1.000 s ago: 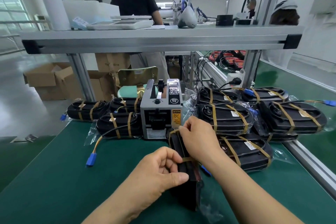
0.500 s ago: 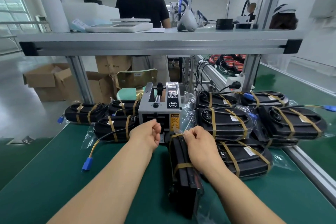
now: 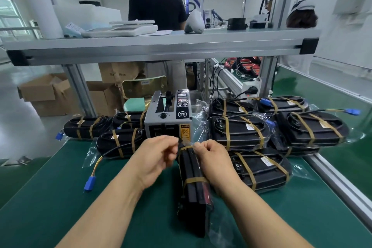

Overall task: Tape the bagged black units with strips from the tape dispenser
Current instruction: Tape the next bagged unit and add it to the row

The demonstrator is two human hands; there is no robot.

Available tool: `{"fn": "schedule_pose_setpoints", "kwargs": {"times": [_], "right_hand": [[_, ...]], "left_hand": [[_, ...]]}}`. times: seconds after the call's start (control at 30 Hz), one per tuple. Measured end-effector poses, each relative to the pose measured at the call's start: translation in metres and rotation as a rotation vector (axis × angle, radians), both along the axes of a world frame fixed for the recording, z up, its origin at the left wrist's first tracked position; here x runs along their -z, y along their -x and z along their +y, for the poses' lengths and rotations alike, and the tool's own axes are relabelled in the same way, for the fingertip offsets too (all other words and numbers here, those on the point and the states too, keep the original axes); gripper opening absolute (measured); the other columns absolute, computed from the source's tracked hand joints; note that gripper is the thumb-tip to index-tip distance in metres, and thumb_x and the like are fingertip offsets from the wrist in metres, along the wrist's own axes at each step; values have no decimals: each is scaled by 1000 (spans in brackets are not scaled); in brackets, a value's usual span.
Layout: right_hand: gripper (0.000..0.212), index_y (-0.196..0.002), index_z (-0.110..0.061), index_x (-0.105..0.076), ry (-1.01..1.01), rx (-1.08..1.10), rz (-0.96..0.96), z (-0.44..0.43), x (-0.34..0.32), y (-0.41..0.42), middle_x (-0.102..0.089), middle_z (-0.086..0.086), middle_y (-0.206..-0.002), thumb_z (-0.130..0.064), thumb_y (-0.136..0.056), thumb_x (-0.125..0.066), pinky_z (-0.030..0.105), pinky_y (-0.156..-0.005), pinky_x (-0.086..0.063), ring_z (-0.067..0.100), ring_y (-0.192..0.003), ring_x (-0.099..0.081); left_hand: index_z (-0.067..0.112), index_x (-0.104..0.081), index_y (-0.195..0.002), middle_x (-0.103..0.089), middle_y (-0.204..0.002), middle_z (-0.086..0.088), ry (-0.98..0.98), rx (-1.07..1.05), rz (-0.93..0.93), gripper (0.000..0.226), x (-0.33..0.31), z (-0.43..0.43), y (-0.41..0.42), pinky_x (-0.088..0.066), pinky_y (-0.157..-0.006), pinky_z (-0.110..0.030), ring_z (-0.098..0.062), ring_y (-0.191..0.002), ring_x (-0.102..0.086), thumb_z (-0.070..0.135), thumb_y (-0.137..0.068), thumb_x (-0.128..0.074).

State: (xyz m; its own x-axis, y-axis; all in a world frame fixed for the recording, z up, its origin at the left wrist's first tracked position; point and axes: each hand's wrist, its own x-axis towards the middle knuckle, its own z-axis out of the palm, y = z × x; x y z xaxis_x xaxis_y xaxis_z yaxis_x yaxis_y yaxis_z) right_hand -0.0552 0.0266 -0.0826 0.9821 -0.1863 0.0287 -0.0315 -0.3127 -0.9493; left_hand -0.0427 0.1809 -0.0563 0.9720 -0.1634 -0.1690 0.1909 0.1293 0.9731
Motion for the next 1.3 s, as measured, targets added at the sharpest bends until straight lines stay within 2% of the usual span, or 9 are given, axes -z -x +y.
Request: {"fn": "schedule_pose_setpoints", "kwargs": {"times": [0.13,0.23,0.37,0.67,0.8,0.93,1.1,1.2,1.3], "right_hand": [[30,-74,-17,-55,-55,-17,10,4,2,0,-59,0,-70,-33,-100,-55,28,-58,-37,13,-63,-50],[30,-74,-18,-55,-68,-20,19,5,3,0,-59,-2,-69,-34,-100,-55,26,-56,-37,12,-60,-49],[29,-75,-18,-56,-74,-18,13,4,4,-1,-60,-2,-71,-34,-99,-56,28,-59,-38,12,-64,-51],[28,-75,-19,-56,-85,-26,1,2,5,0,-58,-4,-69,-33,-100,-56,27,-59,-38,10,-63,-50],[28,-75,-18,-55,-96,-34,2,2,5,1,-57,-4,-69,-33,-100,-55,27,-59,-38,11,-63,-49],[29,-76,-18,-55,-77,-34,-1,2,4,1,-57,-3,-70,-33,-100,-55,28,-60,-38,12,-64,-49],[28,-77,-18,-55,-75,-36,-3,2,4,1,-57,-2,-71,-33,-100,-54,28,-60,-39,12,-65,-50],[27,-78,-17,-56,-104,-41,1,2,4,1,-59,-1,-73,-33,-100,-55,31,-64,-43,14,-67,-52],[27,-78,-17,-56,-108,-46,4,3,4,1,-58,-1,-71,-33,-100,-55,32,-64,-42,14,-66,-51]], "left_hand": [[17,-58,-73,-48,-61,6,-290,156,-79,23,-8,3,12,-37,-52,-18,-6,-52,-40,18,-96,-57],[11,-60,-81,-44,-58,4,-387,157,-137,14,-9,0,8,-35,-50,-16,-5,-49,-37,15,-94,-62],[10,-63,-78,-47,-50,10,-490,193,-188,14,-10,-2,1,-33,-47,-15,-2,-45,-37,13,-92,-65],[15,-66,-72,-46,-67,-9,-510,218,-216,17,-6,-1,-7,-27,-53,-26,-13,-56,-32,16,-89,-68],[10,-67,-77,-58,-53,13,-507,210,-256,14,-1,-3,-10,-37,-47,-7,5,-46,-48,13,-90,-67],[11,-66,-74,-58,-50,16,-527,188,-286,17,1,-4,-10,-36,-45,-5,8,-43,-48,15,-90,-68],[13,-67,-73,-60,-55,15,-606,142,-324,18,3,-5,-9,-40,-56,-14,7,-50,-51,21,-88,-70],[6,-68,-77,-64,-69,3,-623,110,-343,19,4,-6,-9,-48,-71,-26,-6,-67,-56,21,-87,-72],[7,-68,-76,-59,-65,1,-660,99,-375,19,5,-6,-8,-44,-66,-25,-8,-62,-50,23,-86,-73]]}}
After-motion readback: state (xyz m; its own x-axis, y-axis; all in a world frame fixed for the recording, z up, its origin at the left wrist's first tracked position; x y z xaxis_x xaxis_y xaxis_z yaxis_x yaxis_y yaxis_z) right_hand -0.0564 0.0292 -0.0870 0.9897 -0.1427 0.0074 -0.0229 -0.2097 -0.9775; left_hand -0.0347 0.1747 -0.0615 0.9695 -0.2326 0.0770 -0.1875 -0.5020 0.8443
